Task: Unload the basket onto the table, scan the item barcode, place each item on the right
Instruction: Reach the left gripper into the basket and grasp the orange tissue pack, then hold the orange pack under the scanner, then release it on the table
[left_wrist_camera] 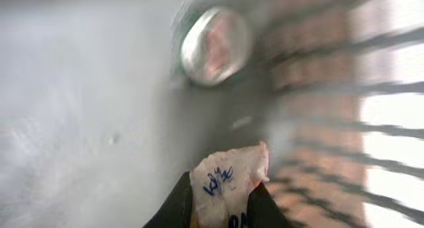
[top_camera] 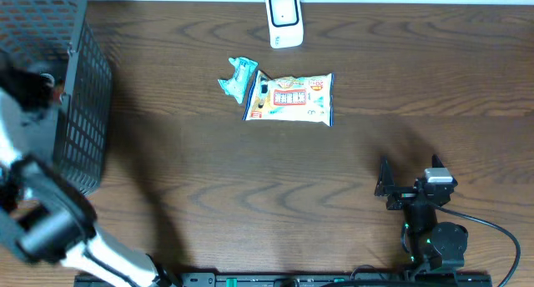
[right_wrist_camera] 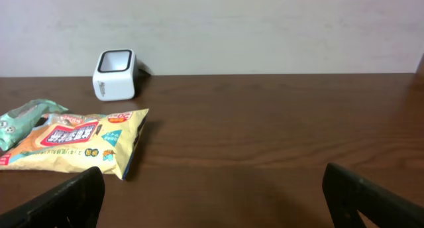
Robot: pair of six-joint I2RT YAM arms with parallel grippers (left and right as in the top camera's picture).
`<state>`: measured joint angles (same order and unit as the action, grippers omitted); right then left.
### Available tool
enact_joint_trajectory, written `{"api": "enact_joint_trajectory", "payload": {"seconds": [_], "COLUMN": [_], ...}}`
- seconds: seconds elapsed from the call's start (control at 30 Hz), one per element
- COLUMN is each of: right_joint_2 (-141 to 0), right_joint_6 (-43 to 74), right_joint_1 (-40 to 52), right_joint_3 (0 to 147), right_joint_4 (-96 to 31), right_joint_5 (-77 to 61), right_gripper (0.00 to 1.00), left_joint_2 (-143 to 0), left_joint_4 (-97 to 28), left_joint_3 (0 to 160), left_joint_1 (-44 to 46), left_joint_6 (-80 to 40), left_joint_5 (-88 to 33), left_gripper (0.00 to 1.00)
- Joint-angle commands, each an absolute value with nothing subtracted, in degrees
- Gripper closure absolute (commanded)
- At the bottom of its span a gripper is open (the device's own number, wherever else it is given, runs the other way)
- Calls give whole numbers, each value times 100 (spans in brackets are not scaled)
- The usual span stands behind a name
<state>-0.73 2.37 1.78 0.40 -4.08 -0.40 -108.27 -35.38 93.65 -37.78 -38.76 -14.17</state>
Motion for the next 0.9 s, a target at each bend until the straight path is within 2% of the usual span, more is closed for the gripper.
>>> {"api": "enact_joint_trajectory", "payload": {"seconds": [0.0,0.17,0.33,0.57,0.77,0.87], "right_joint_2": [-54,-54,-54,-54,-54,-54], "right_joint_6": [272,272,272,272,272,272], "right_joint_1": [143,143,143,143,143,143], "right_joint_3": [30,30,30,30,30,30], "right_joint_4": [-429,-429,-429,-429,-429,-429], "right_joint_5": [-32,-32,-34,-34,-34,-34], "right_gripper": [1,1,1,1,1,1], "left_joint_2": [-9730,-8888,-8514,-8639,-9085,-9461], "left_joint_4": [-3409,-3437,-3249,-3221,-3854,-4125], "left_joint_3": [9625,9625,9625,9581,9487,9483], "left_joint_1": [-3835,-3721,-3065,-1455,-331,21], "left_joint_6": [-3822,-3719,-2432,-261,1546,2056], "left_joint_5": [-1347,-1494,-2370,-2357,-2335,-2331], "left_gripper": [93,93,92,93,92,92]}}
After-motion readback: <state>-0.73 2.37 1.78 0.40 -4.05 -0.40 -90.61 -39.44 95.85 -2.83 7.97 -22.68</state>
